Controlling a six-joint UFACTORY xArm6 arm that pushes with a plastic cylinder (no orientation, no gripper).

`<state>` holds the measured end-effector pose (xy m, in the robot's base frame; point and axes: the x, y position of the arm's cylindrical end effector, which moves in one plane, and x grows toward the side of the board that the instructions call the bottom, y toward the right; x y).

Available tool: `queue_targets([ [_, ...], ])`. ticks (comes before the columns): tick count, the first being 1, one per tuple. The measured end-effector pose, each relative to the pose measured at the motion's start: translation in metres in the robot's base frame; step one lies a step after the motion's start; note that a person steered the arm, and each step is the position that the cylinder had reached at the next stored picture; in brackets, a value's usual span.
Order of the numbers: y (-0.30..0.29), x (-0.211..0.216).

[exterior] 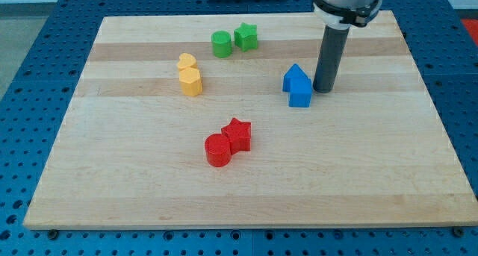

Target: Point at green star

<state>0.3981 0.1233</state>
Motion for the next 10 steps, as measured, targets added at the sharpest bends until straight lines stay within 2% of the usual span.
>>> queue_targets([
  [3,-0.013,0.003],
  [5,0.03,0.003],
  [8,0.034,-0.035],
  [10,0.01,-0.061],
])
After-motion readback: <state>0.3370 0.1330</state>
